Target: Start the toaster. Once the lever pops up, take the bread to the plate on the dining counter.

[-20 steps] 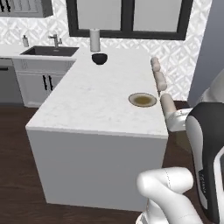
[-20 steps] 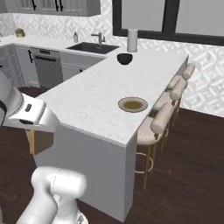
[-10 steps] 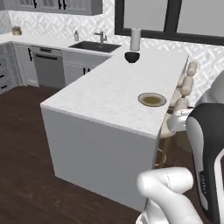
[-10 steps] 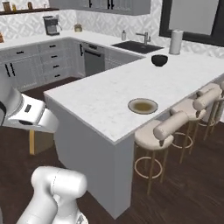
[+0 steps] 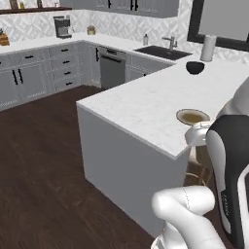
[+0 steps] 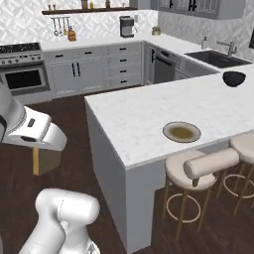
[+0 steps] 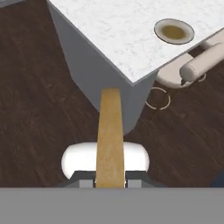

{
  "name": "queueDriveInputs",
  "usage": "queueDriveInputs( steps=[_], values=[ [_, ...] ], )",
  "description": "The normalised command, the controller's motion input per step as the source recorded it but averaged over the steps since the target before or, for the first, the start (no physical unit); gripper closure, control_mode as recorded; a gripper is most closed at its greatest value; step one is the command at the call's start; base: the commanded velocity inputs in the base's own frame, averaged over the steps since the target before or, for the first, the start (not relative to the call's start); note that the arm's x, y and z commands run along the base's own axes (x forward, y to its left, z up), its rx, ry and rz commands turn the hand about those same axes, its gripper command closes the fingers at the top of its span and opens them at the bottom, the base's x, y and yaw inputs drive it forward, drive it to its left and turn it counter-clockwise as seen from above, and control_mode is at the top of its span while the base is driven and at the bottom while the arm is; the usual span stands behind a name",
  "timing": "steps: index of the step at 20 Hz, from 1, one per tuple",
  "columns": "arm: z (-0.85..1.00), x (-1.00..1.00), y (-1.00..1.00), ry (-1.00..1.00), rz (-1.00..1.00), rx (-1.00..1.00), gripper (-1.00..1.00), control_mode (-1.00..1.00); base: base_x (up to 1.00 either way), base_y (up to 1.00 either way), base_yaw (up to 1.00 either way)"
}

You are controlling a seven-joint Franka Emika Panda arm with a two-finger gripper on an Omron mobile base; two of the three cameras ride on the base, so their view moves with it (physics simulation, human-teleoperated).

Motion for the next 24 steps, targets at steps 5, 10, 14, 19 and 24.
queueDriveInputs(
  steps=[5,10,14,19,24],
  values=[
    [0.0,0.0,0.0,0.0,0.0,0.0,1.0,1.0,0.0,-0.85,0.55],
    [0.0,0.0,0.0,0.0,0.0,0.0,1.0,1.0,-0.06,-0.87,0.52],
    [0.0,0.0,0.0,0.0,0.0,0.0,1.0,1.0,-0.17,-0.79,0.44],
    [0.0,0.0,0.0,0.0,0.0,0.0,1.0,1.0,-0.42,-0.91,0.26],
    [0.0,0.0,0.0,0.0,0.0,0.0,1.0,1.0,-0.38,-0.7,0.02]
  ],
)
